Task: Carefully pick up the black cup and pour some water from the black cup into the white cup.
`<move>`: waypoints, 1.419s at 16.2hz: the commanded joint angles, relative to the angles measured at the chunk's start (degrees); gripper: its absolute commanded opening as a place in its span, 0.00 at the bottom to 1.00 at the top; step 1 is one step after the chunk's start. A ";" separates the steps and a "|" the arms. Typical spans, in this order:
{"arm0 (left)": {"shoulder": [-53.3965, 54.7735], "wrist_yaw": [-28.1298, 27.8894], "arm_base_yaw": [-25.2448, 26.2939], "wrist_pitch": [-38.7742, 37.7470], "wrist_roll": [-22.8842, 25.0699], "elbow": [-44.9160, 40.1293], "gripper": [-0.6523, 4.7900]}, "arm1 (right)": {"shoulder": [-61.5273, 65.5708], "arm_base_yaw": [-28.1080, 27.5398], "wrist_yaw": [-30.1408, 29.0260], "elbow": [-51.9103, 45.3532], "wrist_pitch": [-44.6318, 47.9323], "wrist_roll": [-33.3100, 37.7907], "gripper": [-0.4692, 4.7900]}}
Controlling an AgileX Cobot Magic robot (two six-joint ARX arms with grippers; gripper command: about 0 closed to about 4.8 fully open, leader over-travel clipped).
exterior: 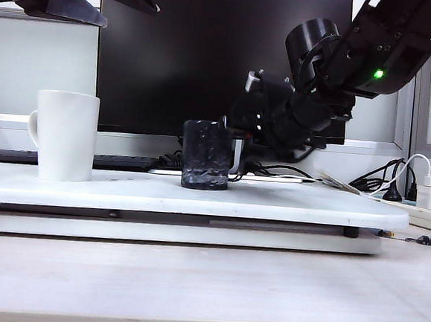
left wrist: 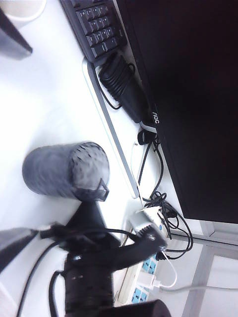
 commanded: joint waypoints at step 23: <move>-54.93 -9.81 0.00 -36.48 -1.49 0.04 1.00 | -86.38 0.00 4.90 -1.60 -65.05 -10.08 0.55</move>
